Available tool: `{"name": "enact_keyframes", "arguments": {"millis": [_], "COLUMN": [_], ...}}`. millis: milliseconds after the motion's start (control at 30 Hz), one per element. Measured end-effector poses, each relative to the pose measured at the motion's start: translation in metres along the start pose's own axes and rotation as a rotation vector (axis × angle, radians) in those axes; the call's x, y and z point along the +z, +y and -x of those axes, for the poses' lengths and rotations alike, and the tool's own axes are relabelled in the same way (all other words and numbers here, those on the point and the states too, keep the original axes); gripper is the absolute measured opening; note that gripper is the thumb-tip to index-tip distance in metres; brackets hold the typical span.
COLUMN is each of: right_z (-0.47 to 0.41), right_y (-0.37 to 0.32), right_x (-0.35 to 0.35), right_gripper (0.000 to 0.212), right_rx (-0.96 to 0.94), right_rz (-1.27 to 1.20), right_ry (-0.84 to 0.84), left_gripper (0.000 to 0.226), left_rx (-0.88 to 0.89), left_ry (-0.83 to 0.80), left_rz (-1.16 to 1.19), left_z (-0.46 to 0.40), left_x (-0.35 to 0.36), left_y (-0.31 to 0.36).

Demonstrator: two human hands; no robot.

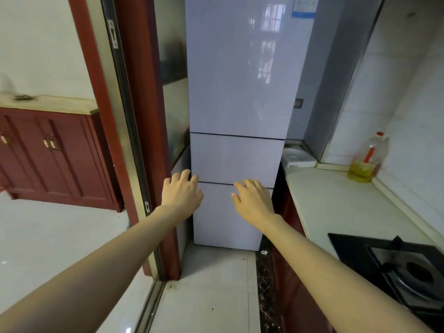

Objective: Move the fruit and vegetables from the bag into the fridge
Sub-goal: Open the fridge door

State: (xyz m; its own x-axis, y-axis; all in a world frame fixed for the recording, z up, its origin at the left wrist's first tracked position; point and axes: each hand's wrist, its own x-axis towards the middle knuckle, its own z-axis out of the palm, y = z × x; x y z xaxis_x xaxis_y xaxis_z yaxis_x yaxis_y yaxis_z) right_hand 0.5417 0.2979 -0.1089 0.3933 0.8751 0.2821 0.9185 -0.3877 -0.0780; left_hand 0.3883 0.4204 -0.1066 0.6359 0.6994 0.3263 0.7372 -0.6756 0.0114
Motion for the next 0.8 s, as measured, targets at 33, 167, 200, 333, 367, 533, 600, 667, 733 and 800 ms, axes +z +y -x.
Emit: {"name": "enact_keyframes", "arguments": {"millis": [33, 167, 200, 333, 367, 533, 600, 667, 733, 800], "right_z": [-0.024, -0.108, -0.125, -0.177, -0.189, -0.265, -0.300, -0.335, -0.370, -0.407], "right_y": [0.003, 0.013, 0.015, 0.022, 0.024, 0.039, 0.047, 0.056, 0.066, 0.074], "right_x": [0.000, 0.003, 0.008, 0.036, 0.043, 0.071, 0.077, 0.080, 0.081, 0.079], "right_gripper": [0.041, 0.042, 0.042, 0.042, 0.042, 0.041, 0.040, 0.040, 0.040, 0.040], "right_rx": [0.006, 0.027, 0.027, 0.017, 0.014, -0.060, -0.102, -0.133, -0.173, -0.232], "right_rz": [0.012, 0.028, 0.022, 0.017, 0.018, 0.037, 0.031, 0.027, 0.033, 0.033], "right_ry": [0.010, 0.034, 0.043, 0.042, 0.042, 0.079, 0.115, 0.150, 0.179, 0.198], "left_gripper": [0.048, 0.050, 0.050, 0.050, 0.051, 0.051, 0.050, 0.046, 0.043, 0.043], "left_rx": [0.006, 0.022, 0.020, 0.031, 0.037, -0.011, -0.030, -0.044, -0.067, -0.088], "left_ry": [0.010, 0.022, 0.017, -0.027, -0.020, 0.012, 0.031, 0.057, 0.082, 0.104], "left_rz": [0.000, 0.003, 0.002, 0.000, -0.013, -0.032, -0.046, -0.061, -0.066, -0.079], "left_z": [-0.022, -0.098, -0.113, -0.159, -0.170, -0.231, -0.256, -0.282, -0.311, -0.341], "left_x": [0.003, 0.015, 0.020, 0.044, 0.049, 0.071, 0.077, 0.080, 0.080, 0.077], "left_y": [-0.005, -0.023, -0.027, -0.035, -0.038, -0.056, -0.061, -0.064, -0.064, -0.064]}}
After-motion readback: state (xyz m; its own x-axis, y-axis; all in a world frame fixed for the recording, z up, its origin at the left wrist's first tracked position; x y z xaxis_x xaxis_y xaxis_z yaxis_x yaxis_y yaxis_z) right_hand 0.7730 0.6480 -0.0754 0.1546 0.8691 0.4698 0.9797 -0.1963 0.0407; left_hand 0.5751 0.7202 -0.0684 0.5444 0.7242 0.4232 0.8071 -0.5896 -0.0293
